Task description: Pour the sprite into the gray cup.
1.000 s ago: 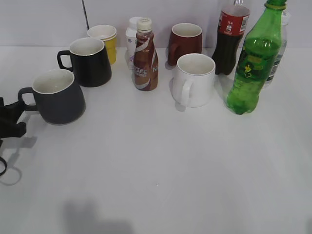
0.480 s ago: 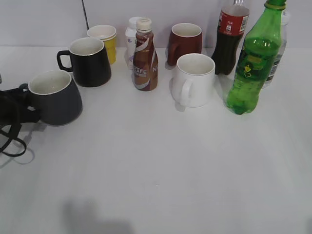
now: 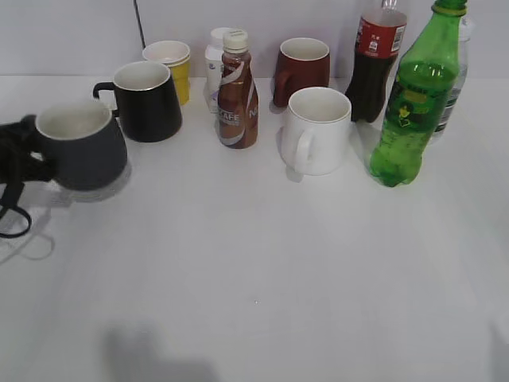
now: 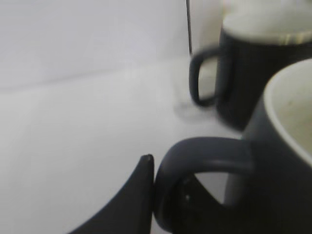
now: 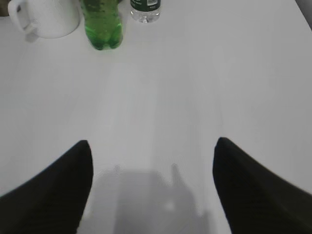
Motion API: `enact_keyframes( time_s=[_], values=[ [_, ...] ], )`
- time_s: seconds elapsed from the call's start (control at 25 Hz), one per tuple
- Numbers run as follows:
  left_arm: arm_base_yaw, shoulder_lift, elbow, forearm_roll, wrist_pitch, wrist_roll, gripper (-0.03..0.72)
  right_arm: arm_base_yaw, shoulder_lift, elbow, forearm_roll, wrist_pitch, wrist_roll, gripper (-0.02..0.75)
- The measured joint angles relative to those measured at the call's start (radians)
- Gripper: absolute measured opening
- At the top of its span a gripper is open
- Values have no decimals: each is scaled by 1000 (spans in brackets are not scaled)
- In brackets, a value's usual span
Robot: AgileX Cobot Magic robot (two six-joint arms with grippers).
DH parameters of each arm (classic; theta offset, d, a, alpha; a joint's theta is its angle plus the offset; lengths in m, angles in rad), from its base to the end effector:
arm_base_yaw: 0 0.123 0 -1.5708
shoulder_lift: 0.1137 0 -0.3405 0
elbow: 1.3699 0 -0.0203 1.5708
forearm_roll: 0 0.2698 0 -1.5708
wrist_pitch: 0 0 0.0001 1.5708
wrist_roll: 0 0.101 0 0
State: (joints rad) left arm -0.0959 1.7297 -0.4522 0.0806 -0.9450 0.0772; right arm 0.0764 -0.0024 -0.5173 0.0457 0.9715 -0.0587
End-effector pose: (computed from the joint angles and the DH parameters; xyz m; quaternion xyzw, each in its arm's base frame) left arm 0.3064 -0.0361 0.1832 0.1066 0.7814 -0.0170 0.6147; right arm -0.0343 0.0012 0.2953 -0.0557 0.8215 0.0279 0.5668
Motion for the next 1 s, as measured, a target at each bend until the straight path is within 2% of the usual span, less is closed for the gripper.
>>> enact_keyframes(
  time_s=[0.16, 0.44, 0.68, 0.84, 1.0],
  values=[
    [0, -91, 0, 2, 30, 0, 58, 0, 96, -11, 36, -319, -26, 574],
    [-1, -172, 0, 20, 104, 0, 58, 0, 451, -12, 38, -870, -72, 546],
    [-1, -205, 1, 53, 158, 0, 58, 0, 793, 6, 45, -1171, -70, 525],
    [-1, -226, 1, 63, 218, 0, 58, 0, 996, 67, 43, -1334, -2, 524],
    [-1, -235, 1, 66, 227, 0, 58, 0, 1144, 127, -34, -1442, 104, 524]
  ],
)
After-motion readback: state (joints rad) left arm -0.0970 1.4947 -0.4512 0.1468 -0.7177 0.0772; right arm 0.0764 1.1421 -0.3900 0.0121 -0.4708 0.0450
